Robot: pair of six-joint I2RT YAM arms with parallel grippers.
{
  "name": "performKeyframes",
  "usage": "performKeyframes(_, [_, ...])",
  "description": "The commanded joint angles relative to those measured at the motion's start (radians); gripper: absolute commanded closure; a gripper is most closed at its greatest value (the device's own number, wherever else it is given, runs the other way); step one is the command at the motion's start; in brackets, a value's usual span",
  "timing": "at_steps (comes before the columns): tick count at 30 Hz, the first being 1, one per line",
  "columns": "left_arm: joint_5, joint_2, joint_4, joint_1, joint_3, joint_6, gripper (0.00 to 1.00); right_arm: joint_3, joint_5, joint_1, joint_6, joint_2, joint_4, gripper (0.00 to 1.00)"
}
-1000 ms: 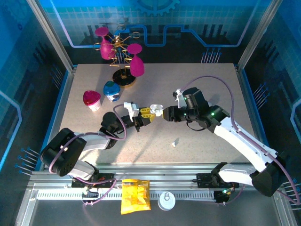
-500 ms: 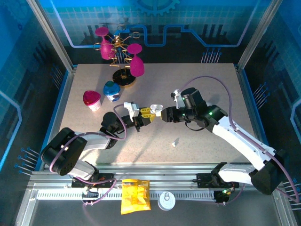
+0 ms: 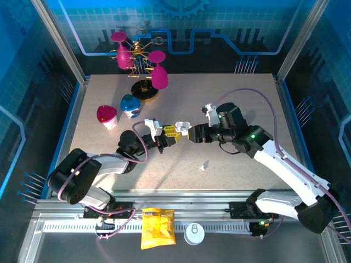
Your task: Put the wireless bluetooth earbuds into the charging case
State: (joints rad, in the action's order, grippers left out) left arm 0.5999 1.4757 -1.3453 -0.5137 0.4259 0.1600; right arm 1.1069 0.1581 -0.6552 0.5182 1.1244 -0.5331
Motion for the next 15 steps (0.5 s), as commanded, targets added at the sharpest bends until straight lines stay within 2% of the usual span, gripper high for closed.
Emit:
performKeyframes(1, [0.026,-0.007,-0.055,-0.006,0.019,0.018,1.00,-0.001,-0.009,0.004,-0.012,-0.005,0.030,0.37])
performKeyframes(4, [0.028,-0.016,-0.055,-0.007,0.014,0.017,1.00,-0.002,-0.024,0.008,0.002,0.001,0.029,0.38])
performKeyframes(7, [0.033,-0.025,-0.055,-0.006,0.006,0.012,1.00,-0.019,-0.054,0.033,0.054,-0.010,0.035,0.43])
performKeyframes(15, [0.060,-0.058,-0.055,-0.007,-0.005,0.005,1.00,-0.069,-0.005,0.125,0.123,-0.021,0.046,0.51])
